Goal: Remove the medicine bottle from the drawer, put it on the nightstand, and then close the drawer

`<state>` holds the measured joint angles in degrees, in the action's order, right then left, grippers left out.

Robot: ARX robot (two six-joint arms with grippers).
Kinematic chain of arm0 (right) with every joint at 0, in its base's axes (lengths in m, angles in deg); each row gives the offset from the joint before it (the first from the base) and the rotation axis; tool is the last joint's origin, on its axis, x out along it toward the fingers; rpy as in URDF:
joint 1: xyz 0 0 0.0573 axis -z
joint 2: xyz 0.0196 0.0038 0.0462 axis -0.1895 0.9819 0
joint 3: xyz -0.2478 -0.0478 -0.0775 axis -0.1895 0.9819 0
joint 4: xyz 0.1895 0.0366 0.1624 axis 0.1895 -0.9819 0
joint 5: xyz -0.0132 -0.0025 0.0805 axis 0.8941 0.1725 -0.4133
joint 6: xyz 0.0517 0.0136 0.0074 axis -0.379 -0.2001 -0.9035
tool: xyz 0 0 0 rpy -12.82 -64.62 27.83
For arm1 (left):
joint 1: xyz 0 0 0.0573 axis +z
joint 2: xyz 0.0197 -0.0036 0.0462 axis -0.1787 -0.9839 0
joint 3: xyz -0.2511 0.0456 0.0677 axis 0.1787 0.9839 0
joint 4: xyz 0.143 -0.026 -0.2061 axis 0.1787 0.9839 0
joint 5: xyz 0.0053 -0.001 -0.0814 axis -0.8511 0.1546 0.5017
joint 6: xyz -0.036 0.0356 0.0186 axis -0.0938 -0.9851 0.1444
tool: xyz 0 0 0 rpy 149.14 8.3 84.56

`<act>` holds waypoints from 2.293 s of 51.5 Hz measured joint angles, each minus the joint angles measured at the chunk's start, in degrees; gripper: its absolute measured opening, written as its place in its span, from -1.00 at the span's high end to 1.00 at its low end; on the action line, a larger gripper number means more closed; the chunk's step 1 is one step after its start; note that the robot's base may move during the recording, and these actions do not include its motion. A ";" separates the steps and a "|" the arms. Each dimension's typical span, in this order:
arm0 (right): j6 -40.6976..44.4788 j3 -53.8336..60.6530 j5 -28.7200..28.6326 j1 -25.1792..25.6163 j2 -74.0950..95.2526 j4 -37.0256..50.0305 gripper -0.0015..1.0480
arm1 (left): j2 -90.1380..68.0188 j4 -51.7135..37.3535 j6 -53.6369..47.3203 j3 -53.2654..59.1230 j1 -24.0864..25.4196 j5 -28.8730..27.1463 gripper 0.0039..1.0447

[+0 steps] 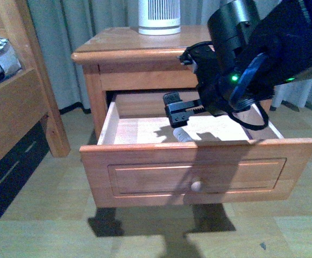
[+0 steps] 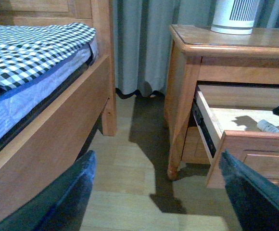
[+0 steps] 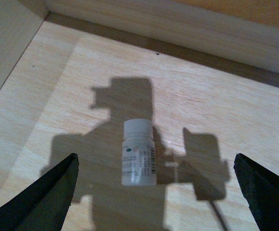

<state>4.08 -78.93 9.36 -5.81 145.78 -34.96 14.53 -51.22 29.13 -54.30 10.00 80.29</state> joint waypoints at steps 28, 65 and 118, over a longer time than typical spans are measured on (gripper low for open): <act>-5.90 -16.09 -0.15 -1.51 14.82 -7.69 -0.38 | 0.00 0.00 -0.09 0.00 0.00 0.00 -0.88; -11.28 -2.29 -7.91 0.13 2.49 1.53 0.44 | 0.00 0.00 -0.09 0.00 0.00 0.00 -0.88; 3.21 -37.62 1.29 4.02 7.28 -6.32 0.44 | 0.00 0.00 -0.07 0.00 0.00 0.00 -0.88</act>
<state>7.29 -116.54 10.65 -1.79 153.06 -41.28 14.53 -51.22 29.06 -54.30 10.00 80.29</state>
